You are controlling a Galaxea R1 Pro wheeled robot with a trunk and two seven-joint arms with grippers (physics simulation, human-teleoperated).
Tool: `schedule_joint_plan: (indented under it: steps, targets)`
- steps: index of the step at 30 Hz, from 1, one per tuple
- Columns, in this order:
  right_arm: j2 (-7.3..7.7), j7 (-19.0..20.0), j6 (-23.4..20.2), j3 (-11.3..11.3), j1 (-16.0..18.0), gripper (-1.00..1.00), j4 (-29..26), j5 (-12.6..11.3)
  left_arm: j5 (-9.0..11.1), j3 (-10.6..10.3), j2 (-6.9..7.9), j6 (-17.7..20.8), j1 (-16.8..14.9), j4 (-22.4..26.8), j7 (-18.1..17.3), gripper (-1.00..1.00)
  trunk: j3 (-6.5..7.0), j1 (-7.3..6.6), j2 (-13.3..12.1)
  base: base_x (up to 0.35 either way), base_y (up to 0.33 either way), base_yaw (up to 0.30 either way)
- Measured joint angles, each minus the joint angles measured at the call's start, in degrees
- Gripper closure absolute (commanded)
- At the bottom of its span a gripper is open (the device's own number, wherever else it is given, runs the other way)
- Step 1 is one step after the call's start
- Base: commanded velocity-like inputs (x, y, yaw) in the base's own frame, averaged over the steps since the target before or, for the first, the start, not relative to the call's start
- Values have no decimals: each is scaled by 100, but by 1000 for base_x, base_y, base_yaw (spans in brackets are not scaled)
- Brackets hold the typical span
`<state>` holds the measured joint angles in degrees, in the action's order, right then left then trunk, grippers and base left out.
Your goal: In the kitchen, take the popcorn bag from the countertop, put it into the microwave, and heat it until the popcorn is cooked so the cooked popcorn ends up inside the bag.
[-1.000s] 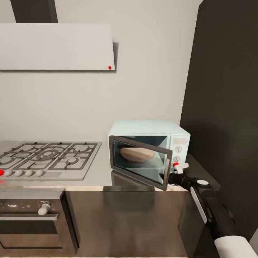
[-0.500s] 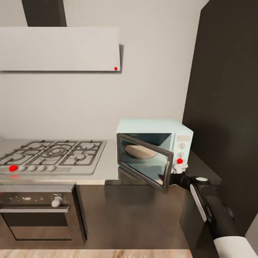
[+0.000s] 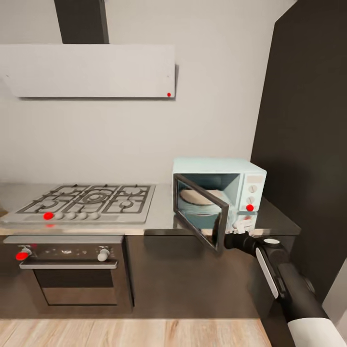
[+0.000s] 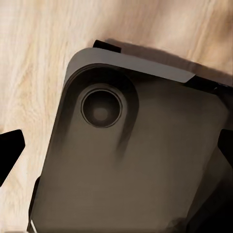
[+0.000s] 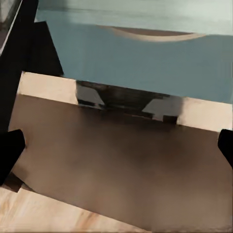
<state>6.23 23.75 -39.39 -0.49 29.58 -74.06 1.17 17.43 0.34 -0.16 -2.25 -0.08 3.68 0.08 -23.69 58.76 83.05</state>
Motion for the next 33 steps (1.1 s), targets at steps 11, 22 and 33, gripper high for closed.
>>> schedule_joint_plan:
  steps: [11, 22, 33]
  targets:
    - [-24, 905, 90, 0, 0, -100, 52, 2, 6, 0, 0, 0, 0, 0, 0, -100, 0, -1, 0, -202, 202, 0]
    - [-151, 1359, 146, -40, 6, -100, -22, 2, 3, -8, 0, 0, 0, 0, 0, -100, 0, -2, 0, -97, 149, 0]
    - [-335, 1154, 542, -295, 8, -100, -23, 81, 0, -6, 4, 2, 2, 4, 0, -100, 0, -3, 1, -1, 17, 0]
